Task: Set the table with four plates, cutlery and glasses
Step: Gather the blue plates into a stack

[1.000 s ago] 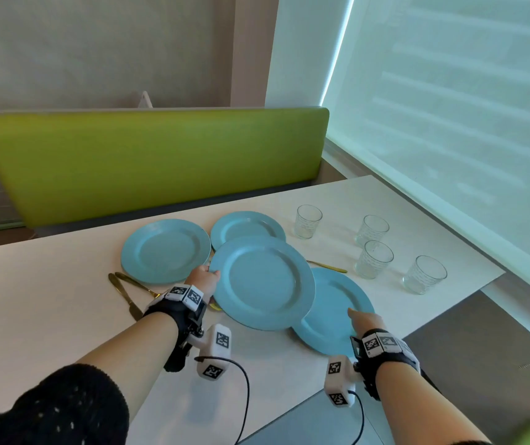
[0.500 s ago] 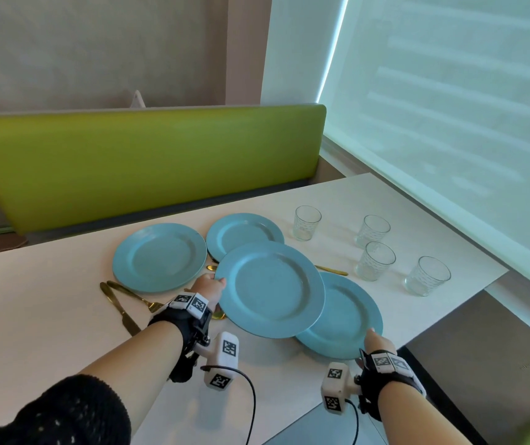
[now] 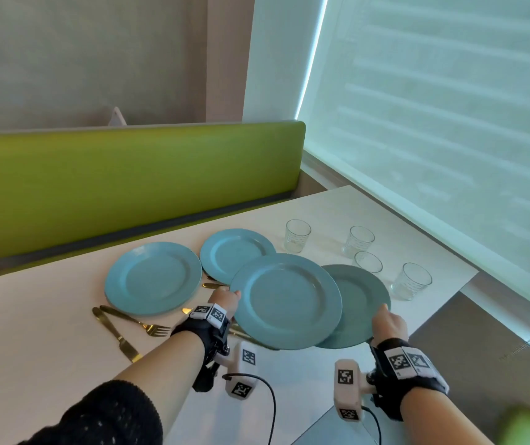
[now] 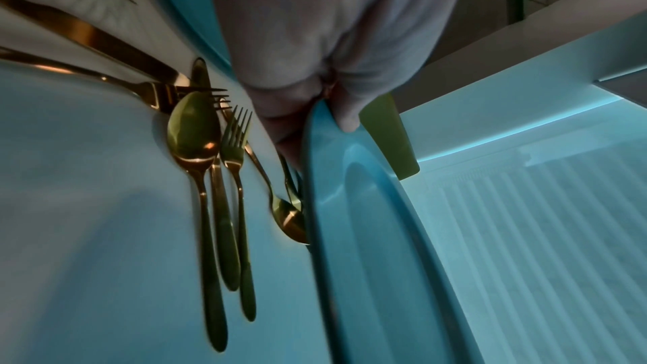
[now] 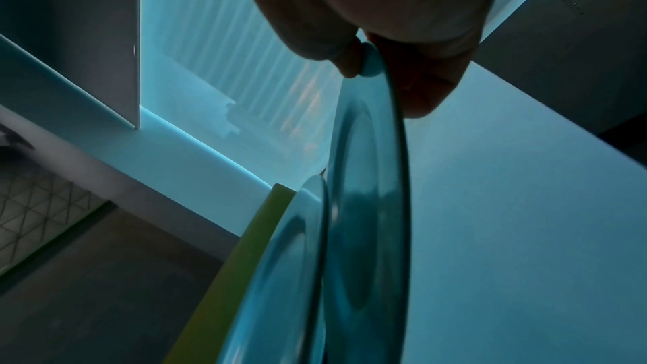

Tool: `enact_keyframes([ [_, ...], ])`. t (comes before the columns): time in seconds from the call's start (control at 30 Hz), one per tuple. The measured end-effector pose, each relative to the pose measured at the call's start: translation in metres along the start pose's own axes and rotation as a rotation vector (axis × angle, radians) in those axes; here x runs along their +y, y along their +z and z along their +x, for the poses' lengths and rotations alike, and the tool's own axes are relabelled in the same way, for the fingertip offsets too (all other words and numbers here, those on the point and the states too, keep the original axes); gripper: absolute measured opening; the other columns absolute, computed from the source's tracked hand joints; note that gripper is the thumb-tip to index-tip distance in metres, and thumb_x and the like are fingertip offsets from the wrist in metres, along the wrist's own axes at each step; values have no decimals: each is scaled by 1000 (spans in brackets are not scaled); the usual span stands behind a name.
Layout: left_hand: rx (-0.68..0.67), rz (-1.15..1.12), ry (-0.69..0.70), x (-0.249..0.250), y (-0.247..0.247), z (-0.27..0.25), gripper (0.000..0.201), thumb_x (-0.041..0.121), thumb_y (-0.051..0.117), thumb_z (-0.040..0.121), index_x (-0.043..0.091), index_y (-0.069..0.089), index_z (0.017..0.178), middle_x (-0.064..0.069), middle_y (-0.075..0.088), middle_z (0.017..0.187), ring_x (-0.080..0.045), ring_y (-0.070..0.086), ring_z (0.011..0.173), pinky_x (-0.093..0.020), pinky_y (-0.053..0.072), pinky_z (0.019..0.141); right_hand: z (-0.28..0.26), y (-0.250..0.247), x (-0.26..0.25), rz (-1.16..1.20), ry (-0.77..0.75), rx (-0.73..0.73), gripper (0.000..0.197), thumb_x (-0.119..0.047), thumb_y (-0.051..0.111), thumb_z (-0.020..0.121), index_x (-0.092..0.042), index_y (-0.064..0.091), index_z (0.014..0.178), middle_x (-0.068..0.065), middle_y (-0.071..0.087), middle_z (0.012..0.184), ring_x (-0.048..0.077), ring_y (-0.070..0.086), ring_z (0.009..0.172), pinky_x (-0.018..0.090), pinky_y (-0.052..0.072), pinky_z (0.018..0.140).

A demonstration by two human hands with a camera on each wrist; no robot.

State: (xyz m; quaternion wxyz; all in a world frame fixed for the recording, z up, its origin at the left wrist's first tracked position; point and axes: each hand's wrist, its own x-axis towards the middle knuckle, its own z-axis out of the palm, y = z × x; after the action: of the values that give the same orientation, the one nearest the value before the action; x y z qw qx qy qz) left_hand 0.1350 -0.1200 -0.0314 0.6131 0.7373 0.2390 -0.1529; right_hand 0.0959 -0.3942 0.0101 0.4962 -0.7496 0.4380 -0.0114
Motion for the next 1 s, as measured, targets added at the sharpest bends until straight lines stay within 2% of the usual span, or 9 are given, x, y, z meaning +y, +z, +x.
enact_keyframes([
  [0.13, 9, 29, 25, 3, -11, 4, 28, 12, 46, 96, 12, 51, 68, -14, 55, 99, -24, 50, 89, -29, 45, 87, -17, 19, -5, 43, -40, 6, 55, -34, 31, 100, 11, 55, 121, 29, 58, 123, 45, 55, 114, 51, 43, 101],
  [0.2, -1, 63, 47, 3, -19, 2, 35, 14, 45, 96, 20, 40, 62, -22, 58, 106, -25, 54, 93, -35, 49, 94, -28, 28, -9, 56, -65, 1, 55, -31, 29, 102, 14, 52, 124, 30, 55, 127, 44, 51, 119, 45, 41, 103],
  [0.27, 17, 93, 61, 2, -30, 0, 30, 16, 44, 97, 18, 45, 67, -26, 58, 124, -32, 59, 107, -38, 49, 98, -38, 40, -11, 75, -83, -12, 54, -30, 28, 103, 15, 51, 124, 31, 53, 129, 43, 49, 122, 43, 38, 103],
  [0.33, 27, 108, 77, 0, -43, -3, 22, 14, 42, 97, 1, 60, 97, -25, 55, 130, -37, 56, 118, -37, 46, 98, -51, 52, -12, 79, -120, -25, 54, -29, 28, 103, 15, 51, 124, 32, 53, 129, 43, 48, 123, 42, 36, 102],
  [0.4, 65, 153, 92, -5, -57, -4, 29, 9, 40, 97, -5, 56, 116, -24, 56, 129, -37, 53, 119, -33, 42, 95, -63, 66, -11, 75, -149, -36, 55, -30, 29, 103, 15, 52, 124, 31, 52, 130, 43, 48, 123, 42, 36, 102],
  [0.6, 133, 230, 105, -21, -95, -13, 26, 10, 38, 97, -3, 55, 112, -24, 55, 128, -35, 51, 119, -29, 38, 83, -91, 99, -10, 138, -149, -89, 49, -24, 28, 104, 13, 46, 129, 30, 49, 134, 39, 48, 124, 33, 38, 88],
  [0.73, 123, 219, 92, -18, -109, -12, 36, 15, 39, 97, -3, 48, 127, -23, 54, 130, -36, 51, 119, -33, 40, 95, -114, 118, -20, 239, -146, -128, 52, -27, 24, 104, 13, 48, 128, 29, 50, 131, 38, 48, 122, 32, 37, 88],
  [0.9, 131, 178, 61, -15, -126, -1, 38, 17, 41, 96, 1, 47, 129, -20, 54, 129, -35, 52, 119, -34, 40, 97, -120, 153, -33, 250, -193, -210, 53, -41, 32, 100, 0, 55, 125, 16, 57, 124, 35, 53, 117, 47, 42, 103],
  [1.0, 131, 173, 81, -13, -134, 7, 23, 18, 45, 94, 4, 56, 109, -17, 60, 112, -30, 57, 102, -33, 43, 89, -105, 171, -38, 185, -239, -214, 50, -43, 39, 94, -5, 59, 120, 17, 62, 122, 35, 58, 112, 49, 45, 100],
])
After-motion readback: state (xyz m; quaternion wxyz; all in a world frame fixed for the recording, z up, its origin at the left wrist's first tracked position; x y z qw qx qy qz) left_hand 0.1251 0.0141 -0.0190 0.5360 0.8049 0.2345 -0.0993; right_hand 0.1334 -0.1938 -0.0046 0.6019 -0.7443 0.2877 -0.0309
